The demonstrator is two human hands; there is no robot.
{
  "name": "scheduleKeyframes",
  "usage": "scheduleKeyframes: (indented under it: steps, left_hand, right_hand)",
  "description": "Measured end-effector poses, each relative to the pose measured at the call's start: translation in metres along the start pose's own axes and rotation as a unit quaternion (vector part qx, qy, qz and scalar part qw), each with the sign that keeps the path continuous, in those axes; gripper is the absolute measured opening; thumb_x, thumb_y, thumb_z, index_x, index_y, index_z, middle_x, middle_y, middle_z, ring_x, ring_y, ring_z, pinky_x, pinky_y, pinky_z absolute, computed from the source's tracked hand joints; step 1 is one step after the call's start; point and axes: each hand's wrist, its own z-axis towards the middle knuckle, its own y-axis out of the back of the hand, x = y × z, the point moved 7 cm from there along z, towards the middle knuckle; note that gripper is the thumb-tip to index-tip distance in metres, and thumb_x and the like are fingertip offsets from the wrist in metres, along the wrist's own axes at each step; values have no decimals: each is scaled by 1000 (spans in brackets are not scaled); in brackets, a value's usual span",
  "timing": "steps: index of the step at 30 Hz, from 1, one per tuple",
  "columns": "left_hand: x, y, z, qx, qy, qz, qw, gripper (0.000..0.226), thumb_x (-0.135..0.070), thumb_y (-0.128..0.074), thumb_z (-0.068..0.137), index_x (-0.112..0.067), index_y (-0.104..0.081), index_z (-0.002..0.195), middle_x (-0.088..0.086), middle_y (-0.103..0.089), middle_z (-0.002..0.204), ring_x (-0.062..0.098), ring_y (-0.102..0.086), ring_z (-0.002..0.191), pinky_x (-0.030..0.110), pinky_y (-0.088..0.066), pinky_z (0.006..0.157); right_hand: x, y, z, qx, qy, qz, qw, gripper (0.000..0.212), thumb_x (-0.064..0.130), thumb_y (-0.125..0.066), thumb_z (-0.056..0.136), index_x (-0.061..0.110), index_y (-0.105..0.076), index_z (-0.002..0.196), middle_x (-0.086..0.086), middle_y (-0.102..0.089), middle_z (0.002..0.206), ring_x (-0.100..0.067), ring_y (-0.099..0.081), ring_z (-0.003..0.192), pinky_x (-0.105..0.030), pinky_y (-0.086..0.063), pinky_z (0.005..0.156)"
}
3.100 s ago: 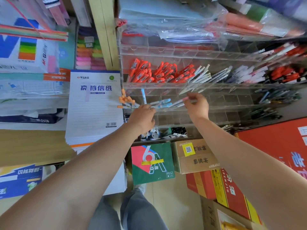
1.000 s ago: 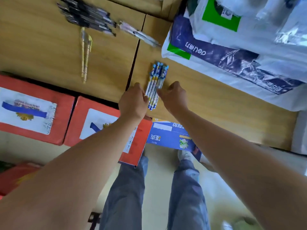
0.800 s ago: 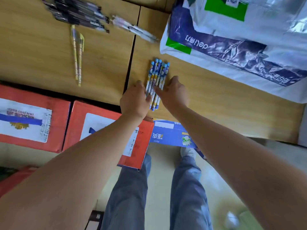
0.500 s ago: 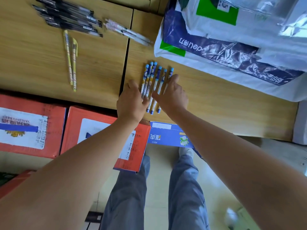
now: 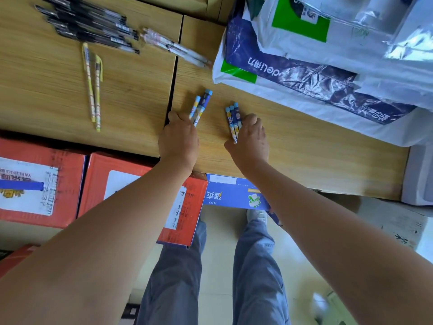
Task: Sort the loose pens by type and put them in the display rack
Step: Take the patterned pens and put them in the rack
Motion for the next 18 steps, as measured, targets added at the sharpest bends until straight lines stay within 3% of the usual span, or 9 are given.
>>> scheduleKeyframes:
  steps: [3, 7, 11, 15, 18]
  left_hand:
    - [3, -3, 3, -13, 0, -13, 1000, 27, -10, -41, 99, 2, -41, 124, 18, -47, 120, 32, -62, 92, 34, -38, 60]
    - [3, -5, -1, -16, -9, -32, 999, 28, -11, -41, 98, 2, -40, 123, 19, -48, 120, 31, -61, 93, 31, -35, 63]
    - [1, -7, -8, -16, -33, -63, 997, 35, -16, -37, 100, 3, -38, 129, 19, -53, 116, 36, -61, 94, 34, -34, 63]
    - [-4, -14, -16, 4, -54, -158, 986, 31, -18, -36, 101, 4, -42, 122, 20, -62, 93, 40, -61, 85, 36, -34, 62]
    - [-15, -15, -26, 33, -65, -205, 976, 28, -23, -37, 102, 2, -46, 111, 9, -51, 73, 37, -57, 74, 35, -31, 61]
  right_hand:
    - [-3, -1, 3, 16, 6, -32, 999, 52, 22, -68, 82, 4, -38, 121, -11, -48, 117, -25, -51, 106, -27, -37, 74]
    - [-3, -2, 4, 2, 17, -89, 996, 27, 12, -50, 96, 4, -40, 119, -12, -50, 114, -27, -56, 105, -30, -42, 70]
    - [-4, -4, 2, 15, 33, -113, 993, 25, 9, -42, 99, 3, -39, 122, -14, -49, 114, -29, -57, 103, -35, -49, 71]
    - [-4, -2, -1, 25, 41, -94, 994, 28, 10, -44, 96, 2, -39, 122, -15, -49, 114, -30, -58, 100, -37, -47, 69]
    - [-14, 2, -7, 51, 33, 2, 998, 23, 15, -48, 95, 3, -39, 112, -13, -52, 100, -29, -53, 84, -37, -39, 66]
